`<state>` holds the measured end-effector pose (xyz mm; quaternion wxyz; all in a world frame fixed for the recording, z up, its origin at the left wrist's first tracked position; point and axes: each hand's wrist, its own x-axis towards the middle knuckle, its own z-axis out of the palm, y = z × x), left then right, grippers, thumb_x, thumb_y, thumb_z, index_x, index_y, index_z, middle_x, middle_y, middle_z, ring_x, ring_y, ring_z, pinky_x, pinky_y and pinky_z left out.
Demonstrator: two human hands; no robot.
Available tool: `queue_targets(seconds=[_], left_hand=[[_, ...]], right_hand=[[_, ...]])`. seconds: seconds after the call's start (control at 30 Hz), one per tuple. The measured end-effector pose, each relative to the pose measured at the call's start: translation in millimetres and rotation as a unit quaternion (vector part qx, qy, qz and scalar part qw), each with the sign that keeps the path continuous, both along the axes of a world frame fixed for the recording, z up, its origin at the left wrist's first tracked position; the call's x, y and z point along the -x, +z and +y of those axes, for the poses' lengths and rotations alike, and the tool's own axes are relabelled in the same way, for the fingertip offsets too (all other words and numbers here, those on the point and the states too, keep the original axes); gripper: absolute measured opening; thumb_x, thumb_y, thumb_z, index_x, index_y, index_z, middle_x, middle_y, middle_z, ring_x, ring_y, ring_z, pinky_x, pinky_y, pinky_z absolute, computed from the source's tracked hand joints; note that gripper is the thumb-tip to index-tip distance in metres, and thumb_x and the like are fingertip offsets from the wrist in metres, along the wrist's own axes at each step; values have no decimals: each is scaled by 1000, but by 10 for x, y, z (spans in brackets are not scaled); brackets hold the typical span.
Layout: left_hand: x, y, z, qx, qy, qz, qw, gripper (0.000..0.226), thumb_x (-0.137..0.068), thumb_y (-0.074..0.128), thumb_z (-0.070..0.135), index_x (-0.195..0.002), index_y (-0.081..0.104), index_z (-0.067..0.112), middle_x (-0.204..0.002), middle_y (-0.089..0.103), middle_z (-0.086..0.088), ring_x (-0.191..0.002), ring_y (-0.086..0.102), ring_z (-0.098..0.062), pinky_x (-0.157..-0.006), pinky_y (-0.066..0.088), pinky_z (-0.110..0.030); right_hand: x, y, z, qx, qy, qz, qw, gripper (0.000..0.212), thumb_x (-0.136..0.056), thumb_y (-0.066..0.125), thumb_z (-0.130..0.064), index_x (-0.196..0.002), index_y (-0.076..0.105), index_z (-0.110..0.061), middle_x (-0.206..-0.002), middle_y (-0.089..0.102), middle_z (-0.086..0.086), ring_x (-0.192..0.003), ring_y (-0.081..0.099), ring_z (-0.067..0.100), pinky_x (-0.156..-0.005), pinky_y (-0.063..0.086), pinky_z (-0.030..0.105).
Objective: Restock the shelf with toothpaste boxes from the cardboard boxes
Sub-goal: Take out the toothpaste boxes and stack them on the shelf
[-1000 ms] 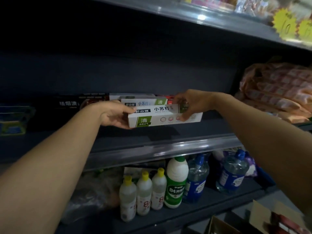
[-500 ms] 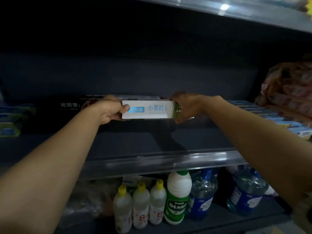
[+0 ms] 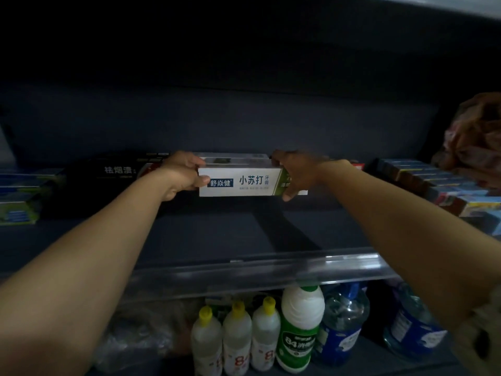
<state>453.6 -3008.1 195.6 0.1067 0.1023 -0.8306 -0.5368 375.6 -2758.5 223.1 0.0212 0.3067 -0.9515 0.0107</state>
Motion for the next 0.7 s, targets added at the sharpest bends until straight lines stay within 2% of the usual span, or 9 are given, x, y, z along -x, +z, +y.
queue_targets(seconds=[0.17,0.37,0.53,0.63,0.7], left_hand=[[100,-146,-164,98,25,-12,995,48,-78,75,0,-123,59,6,-128,57,-12,-116,54,-24,-96,46,-27],[178,-178,-284,163,46,-4,986,44,-78,75,1,-120,63,5,-123,62,-10,-112,57,-25,-96,46,-28],[246,-173,-300,188,50,-3,981,40,-79,75,2,-117,63,3,-118,62,-11,-112,57,-28,-100,47,-35],[262,-152,-284,209,49,-3,977,20,-80,73,1,-97,64,6,-106,60,-14,-109,57,-30,-97,48,-36],[280,-128,-288,227,46,-3,973,18,-81,72,1,-97,65,4,-101,57,-13,-105,57,-29,-98,48,-39]], right_hand=[[135,-129,-111,3,9,-6,1000,60,-70,81,-17,-117,44,-21,-116,56,3,-100,55,23,-87,49,37],[281,-255,-266,6,14,-16,1000,62,-74,79,-16,-126,45,-20,-122,51,4,-108,53,24,-83,42,29],[406,-293,-343,10,6,9,1000,56,-76,75,-15,-124,47,-24,-121,54,5,-103,55,23,-87,49,35],[479,-298,-393,8,1,40,999,49,-77,74,-16,-119,49,-20,-120,56,7,-97,54,21,-83,47,31],[520,-295,-427,8,3,46,999,50,-77,74,-15,-122,50,-16,-120,55,7,-97,52,20,-79,41,27]])
